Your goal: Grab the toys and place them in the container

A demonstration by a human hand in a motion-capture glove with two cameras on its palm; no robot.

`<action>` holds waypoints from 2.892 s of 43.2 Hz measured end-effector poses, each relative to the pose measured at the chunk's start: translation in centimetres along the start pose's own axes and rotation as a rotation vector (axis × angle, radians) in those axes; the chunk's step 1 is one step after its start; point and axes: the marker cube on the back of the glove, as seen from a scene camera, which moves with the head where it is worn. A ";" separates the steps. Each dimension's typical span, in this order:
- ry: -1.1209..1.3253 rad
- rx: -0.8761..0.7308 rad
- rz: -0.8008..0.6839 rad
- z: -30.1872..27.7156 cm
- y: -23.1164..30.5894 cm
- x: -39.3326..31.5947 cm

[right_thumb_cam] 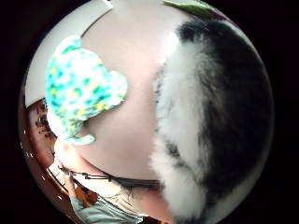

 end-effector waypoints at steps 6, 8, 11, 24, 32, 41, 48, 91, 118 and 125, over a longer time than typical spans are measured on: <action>0.027 0.026 -0.025 -6.0 1.4 0.2; 0.022 0.053 -0.025 -8.4 1.6 0.2; 0.009 0.097 -0.025 -12.8 1.9 0.2; -0.096 0.286 -0.068 -30.6 1.0 -2.2; -0.114 0.347 -0.086 -36.4 -2.5 -6.5; -0.119 0.357 -0.113 -40.1 -6.7 -13.0; -0.107 0.423 -0.164 -41.7 -10.9 -17.8; 0.025 -0.037 -0.050 -39.5 -12.7 -20.4; -0.019 0.037 -0.068 -34.5 0.1 -5.7; -0.082 0.073 -0.293 -25.2 1.5 -9.0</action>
